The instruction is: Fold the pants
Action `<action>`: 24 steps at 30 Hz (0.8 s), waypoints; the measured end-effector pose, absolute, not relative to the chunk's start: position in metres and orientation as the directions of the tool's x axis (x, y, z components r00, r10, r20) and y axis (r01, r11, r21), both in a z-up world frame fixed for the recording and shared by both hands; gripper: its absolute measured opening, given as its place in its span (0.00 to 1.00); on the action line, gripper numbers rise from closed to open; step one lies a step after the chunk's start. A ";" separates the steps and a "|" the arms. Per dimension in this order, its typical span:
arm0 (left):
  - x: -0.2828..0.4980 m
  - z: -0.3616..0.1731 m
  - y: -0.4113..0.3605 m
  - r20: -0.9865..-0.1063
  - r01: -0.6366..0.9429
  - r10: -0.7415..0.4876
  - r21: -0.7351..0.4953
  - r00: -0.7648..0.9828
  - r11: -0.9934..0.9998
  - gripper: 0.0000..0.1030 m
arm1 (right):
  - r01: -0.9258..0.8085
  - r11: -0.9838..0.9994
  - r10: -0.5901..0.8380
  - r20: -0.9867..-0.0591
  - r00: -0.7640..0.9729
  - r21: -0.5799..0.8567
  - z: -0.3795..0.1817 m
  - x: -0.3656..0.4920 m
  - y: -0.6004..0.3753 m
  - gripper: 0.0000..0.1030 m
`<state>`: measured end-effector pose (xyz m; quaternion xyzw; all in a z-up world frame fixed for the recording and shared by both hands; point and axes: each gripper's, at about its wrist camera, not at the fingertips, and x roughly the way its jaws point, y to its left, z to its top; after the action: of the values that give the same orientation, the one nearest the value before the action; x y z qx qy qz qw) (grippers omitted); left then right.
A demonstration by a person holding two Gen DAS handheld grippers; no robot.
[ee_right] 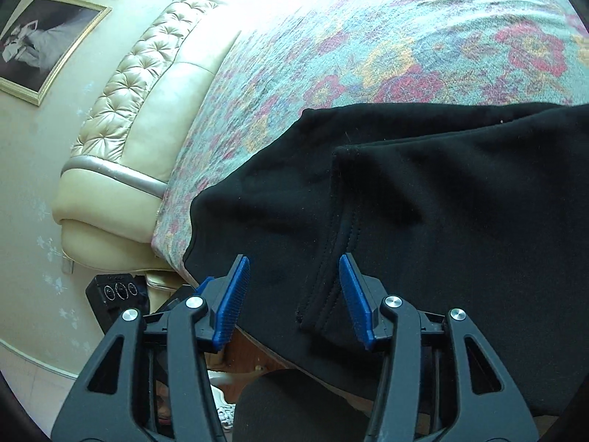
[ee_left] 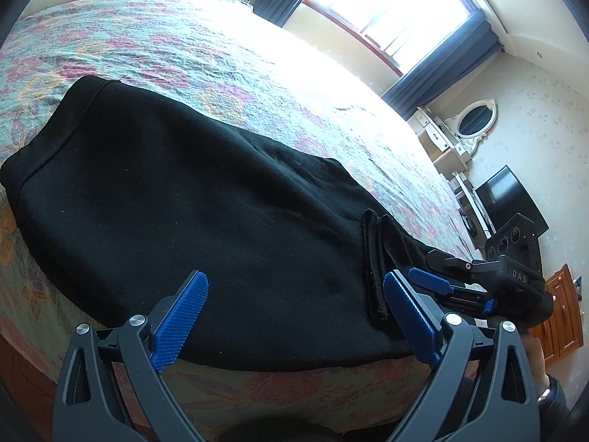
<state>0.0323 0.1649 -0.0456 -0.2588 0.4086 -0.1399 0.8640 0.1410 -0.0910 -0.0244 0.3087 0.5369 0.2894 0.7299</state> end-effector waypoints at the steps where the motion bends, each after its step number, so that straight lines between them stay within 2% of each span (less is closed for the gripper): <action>1: 0.033 -0.046 0.165 -0.635 0.031 -0.452 -0.559 0.626 0.829 0.92 | -0.084 0.633 0.761 -0.600 0.244 0.769 -0.030 0.143 -0.088 0.49; 4: 0.035 -0.044 0.165 -0.640 0.041 -0.445 -0.544 0.626 0.838 0.92 | -0.088 0.621 0.774 -0.591 0.228 0.779 -0.039 0.145 -0.077 0.51; 6: 0.036 -0.044 0.165 -0.637 0.044 -0.446 -0.543 0.629 0.838 0.92 | -0.102 0.625 0.772 -0.593 0.229 0.774 -0.039 0.147 -0.071 0.59; 8: 0.036 -0.044 0.164 -0.636 0.042 -0.449 -0.549 0.628 0.835 0.92 | -0.126 0.634 0.767 -0.601 0.224 0.763 -0.035 0.147 -0.067 0.63; 15: 0.033 -0.042 0.185 -0.619 0.051 -0.463 -0.564 0.634 0.824 0.92 | -0.172 0.587 0.803 -0.543 0.244 0.791 -0.018 0.129 -0.082 0.63; 20: 0.028 -0.038 0.232 -0.560 0.040 -0.517 -0.653 0.647 0.756 0.92 | -0.212 0.571 0.816 -0.523 0.245 0.793 -0.010 0.106 -0.099 0.64; 24: 0.027 -0.033 0.288 -0.457 0.015 -0.548 -0.758 0.701 0.652 0.92 | -0.201 0.550 0.830 -0.501 0.246 0.811 -0.009 0.092 -0.112 0.69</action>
<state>0.0267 0.2885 -0.0326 -0.3817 0.3487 -0.1676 0.8394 0.0917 -0.1120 -0.0094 0.3138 0.5004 0.3559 0.7242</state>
